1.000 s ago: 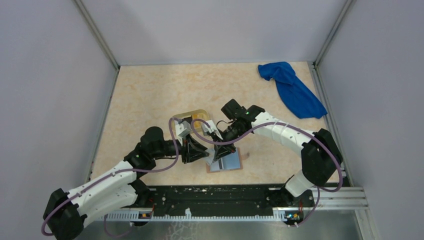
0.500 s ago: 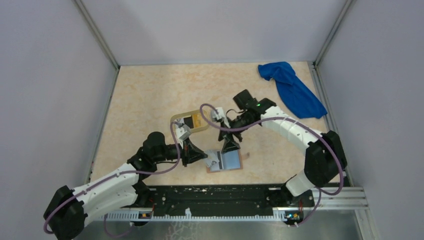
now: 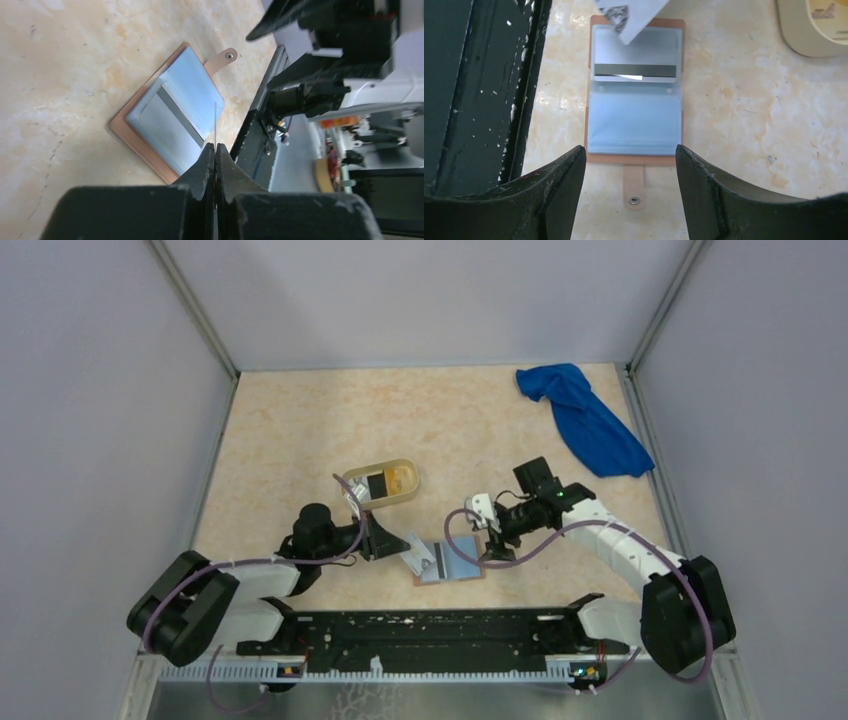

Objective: Put the credit cards into the card holder

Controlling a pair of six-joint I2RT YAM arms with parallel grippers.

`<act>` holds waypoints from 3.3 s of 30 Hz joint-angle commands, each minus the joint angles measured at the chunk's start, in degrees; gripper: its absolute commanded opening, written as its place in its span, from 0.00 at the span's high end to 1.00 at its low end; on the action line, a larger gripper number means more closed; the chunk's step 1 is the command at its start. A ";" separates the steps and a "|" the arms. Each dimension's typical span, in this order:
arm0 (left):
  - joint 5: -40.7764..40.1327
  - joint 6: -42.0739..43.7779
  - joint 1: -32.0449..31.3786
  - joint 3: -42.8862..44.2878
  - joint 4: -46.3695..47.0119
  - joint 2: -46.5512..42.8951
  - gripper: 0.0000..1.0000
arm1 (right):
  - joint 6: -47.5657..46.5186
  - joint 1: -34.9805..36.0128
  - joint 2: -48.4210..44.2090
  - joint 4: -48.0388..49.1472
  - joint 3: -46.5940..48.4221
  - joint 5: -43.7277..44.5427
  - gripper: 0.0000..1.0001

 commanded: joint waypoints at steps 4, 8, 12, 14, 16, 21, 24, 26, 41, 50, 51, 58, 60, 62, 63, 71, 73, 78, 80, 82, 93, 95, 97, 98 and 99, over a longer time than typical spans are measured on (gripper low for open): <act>16.14 -11.77 4.57 3.39 13.22 10.78 1.00 | -8.32 8.32 1.73 7.49 -2.35 7.06 0.38; 19.67 -12.43 4.57 4.55 16.08 15.99 1.00 | -7.96 10.05 3.17 9.20 -2.83 10.87 0.42; 18.89 -10.30 4.64 5.98 14.03 19.00 1.00 | -8.30 10.00 4.73 8.96 -3.16 11.51 0.46; 18.89 -10.00 4.58 6.76 14.13 20.84 1.00 | -8.41 10.05 6.21 8.63 -2.85 11.97 0.49; 18.92 -10.14 4.49 7.50 14.77 22.64 1.00 | -8.32 10.06 7.31 8.29 -2.56 12.09 0.52; 17.90 -9.86 3.47 9.17 15.10 25.61 1.00 | -8.91 10.85 9.03 8.32 -2.85 13.96 0.53; 16.37 -8.33 2.29 10.39 12.69 26.46 1.00 | -9.05 11.34 9.50 8.62 -3.05 15.08 0.53; 14.77 -6.28 1.41 11.88 9.54 26.93 1.00 | -9.02 11.54 9.89 8.41 -2.98 15.42 0.53; 8.87 -0.40 -0.79 15.58 -2.35 26.93 1.00 | -9.11 11.72 11.67 7.10 -2.35 15.87 0.54; 9.15 -2.79 -2.01 15.96 0.41 29.14 1.00 | -9.20 11.87 12.00 6.66 -2.09 15.96 0.54; 9.05 -3.09 -2.09 15.95 0.65 29.44 1.00 | -9.26 11.85 12.06 6.59 -2.16 15.96 0.54; 8.71 -5.39 -2.45 15.48 3.53 31.02 1.00 | -9.28 12.06 12.43 6.35 -2.01 16.05 0.54; 8.40 -5.76 -2.80 15.62 3.93 31.45 1.00 | -9.30 12.07 12.47 6.28 -2.00 16.05 0.54; 8.25 -5.99 -3.04 15.83 4.18 31.83 1.00 | -9.34 12.09 12.52 6.27 -2.00 16.05 0.54; 8.21 -6.06 -3.11 15.92 4.31 32.08 1.00 | -9.31 12.02 12.46 6.31 -2.00 16.05 0.54; 8.28 -6.88 -3.95 17.05 5.18 34.16 1.00 | -9.32 12.16 12.48 6.23 -2.00 15.90 0.54; 8.38 -6.98 -4.08 17.45 5.05 34.47 1.00 | -9.29 12.16 12.42 6.20 -1.95 15.83 0.54; 8.30 -6.84 -4.15 18.82 3.25 35.28 1.00 | -9.25 12.19 12.33 6.13 -1.92 15.61 0.54; 8.21 -6.74 -4.13 19.27 1.94 35.34 1.00 | -9.20 12.20 12.18 6.13 -1.91 15.54 0.54; 8.36 -6.70 -4.13 20.25 -1.37 35.52 1.00 | -9.19 12.25 12.19 6.14 -1.84 15.47 0.54; 6.42 -6.31 -4.13 23.63 -14.05 34.78 1.00 | -9.26 12.34 12.05 6.22 -1.92 15.27 0.54; 5.79 -5.59 -4.21 24.16 -16.38 34.32 0.99 | -9.19 12.49 12.13 6.27 -1.92 15.26 0.54; 5.52 -5.03 -4.22 24.76 -17.90 34.20 0.99 | -9.20 12.57 12.11 6.28 -1.92 15.26 0.54; 5.36 -4.63 -4.22 25.21 -18.74 34.27 0.99 | -9.25 12.64 12.10 6.31 -1.92 15.26 0.54; 5.19 -4.40 -4.22 25.63 -19.67 34.26 0.98 | -9.27 12.65 12.08 6.31 -1.92 15.30 0.54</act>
